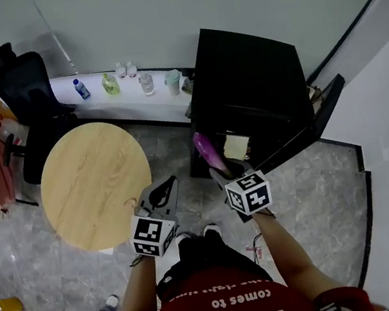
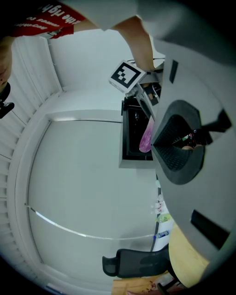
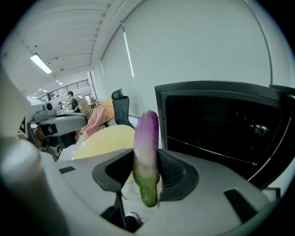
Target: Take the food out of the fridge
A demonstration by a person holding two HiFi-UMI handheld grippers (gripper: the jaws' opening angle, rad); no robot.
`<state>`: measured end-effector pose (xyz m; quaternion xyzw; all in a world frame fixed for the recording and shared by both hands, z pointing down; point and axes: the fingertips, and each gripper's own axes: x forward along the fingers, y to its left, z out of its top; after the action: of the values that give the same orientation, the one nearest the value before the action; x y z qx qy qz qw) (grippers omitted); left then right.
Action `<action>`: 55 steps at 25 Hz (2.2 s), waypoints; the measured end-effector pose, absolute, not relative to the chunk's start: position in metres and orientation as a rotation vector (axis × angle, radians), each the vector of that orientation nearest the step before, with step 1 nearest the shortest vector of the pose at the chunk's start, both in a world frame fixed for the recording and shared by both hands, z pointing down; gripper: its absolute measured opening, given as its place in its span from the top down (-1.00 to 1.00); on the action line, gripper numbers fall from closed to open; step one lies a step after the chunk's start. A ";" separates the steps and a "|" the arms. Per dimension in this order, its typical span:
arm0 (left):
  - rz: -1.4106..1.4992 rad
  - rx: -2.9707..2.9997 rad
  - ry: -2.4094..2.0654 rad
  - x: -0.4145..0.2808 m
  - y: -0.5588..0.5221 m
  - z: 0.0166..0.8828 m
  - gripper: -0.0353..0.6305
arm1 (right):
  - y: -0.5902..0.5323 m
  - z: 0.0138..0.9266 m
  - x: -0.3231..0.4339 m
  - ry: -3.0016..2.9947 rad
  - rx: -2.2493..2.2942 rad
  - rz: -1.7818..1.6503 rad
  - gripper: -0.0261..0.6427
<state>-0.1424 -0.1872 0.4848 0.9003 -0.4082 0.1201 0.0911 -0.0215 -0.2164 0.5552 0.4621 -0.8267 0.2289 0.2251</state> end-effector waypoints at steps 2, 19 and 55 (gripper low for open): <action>0.354 2.654 -1.252 -0.154 -0.187 0.486 0.88 | -0.220 0.554 -0.038 -2.305 1.232 0.611 0.42; 0.297 2.287 -1.783 -0.323 -0.152 0.487 0.88 | -0.229 0.561 -0.248 -2.492 0.658 0.483 0.42; 0.241 1.911 -1.988 -0.414 -0.092 0.538 0.88 | -0.232 0.795 -0.346 -2.141 0.396 0.493 0.42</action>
<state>-0.4137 -0.0924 0.5381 0.6784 -0.7057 0.0855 0.1854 -0.3456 -0.2318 0.7948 0.1593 -0.8617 0.1985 0.4390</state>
